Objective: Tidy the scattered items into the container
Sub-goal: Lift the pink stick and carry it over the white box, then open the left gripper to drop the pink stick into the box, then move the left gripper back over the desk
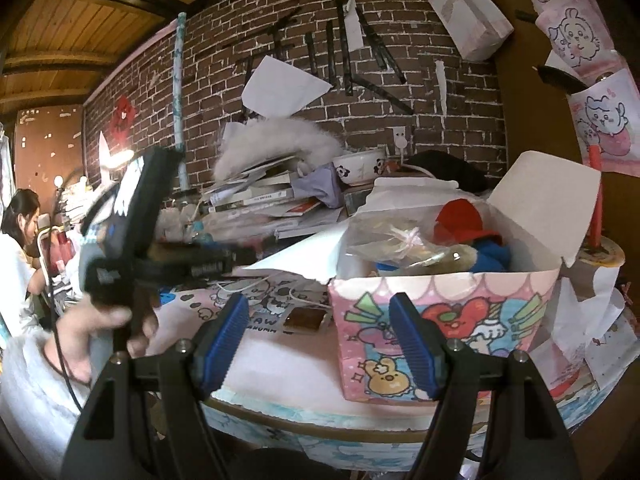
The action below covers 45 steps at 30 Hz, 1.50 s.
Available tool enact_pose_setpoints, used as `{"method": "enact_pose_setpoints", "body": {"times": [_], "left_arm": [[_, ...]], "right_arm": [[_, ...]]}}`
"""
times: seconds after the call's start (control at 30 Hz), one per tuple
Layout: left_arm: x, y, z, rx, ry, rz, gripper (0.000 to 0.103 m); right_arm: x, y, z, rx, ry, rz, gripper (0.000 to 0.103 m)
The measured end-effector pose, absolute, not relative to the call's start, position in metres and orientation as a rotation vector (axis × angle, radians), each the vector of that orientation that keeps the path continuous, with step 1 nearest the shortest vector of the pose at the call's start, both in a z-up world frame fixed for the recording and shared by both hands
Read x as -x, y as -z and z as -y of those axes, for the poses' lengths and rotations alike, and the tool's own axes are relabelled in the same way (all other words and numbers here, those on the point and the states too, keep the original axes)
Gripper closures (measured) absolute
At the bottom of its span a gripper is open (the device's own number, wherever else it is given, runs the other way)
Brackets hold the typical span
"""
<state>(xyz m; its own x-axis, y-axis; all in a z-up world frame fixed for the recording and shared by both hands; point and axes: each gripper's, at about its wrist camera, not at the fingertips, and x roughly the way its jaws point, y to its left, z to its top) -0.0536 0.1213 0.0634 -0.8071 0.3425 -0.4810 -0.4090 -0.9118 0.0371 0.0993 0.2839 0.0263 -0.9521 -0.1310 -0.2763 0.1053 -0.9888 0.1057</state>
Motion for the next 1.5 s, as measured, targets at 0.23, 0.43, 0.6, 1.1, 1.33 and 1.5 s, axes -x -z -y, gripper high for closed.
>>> {"method": "enact_pose_setpoints", "body": {"times": [0.23,0.43,0.6,1.1,1.33,1.5], "left_arm": [[0.041,-0.101,-0.17,0.567,-2.457,-0.247,0.09],[0.042,-0.107,-0.208,0.63,-2.31,-0.282,0.09],[0.045,-0.092,-0.221,0.724,-2.303,-0.329,0.09],[0.033,-0.103,-0.185,0.525,-2.42,-0.253,0.009],[0.01,-0.113,-0.138,0.406,-2.567,-0.244,0.003],[-0.001,-0.11,-0.103,0.385,-2.643,-0.23,0.002]], "right_arm": [[-0.109,-0.03,-0.292,-0.409,2.995,0.156,0.033],[-0.115,-0.033,-0.3,-0.394,3.011,0.172,0.033],[-0.119,-0.034,-0.305,-0.386,3.019,0.188,0.033],[-0.116,-0.033,-0.301,-0.4,3.01,0.197,0.033],[-0.108,-0.029,-0.29,-0.421,2.971,0.201,0.033],[-0.1,-0.027,-0.277,-0.435,2.935,0.19,0.033]]}}
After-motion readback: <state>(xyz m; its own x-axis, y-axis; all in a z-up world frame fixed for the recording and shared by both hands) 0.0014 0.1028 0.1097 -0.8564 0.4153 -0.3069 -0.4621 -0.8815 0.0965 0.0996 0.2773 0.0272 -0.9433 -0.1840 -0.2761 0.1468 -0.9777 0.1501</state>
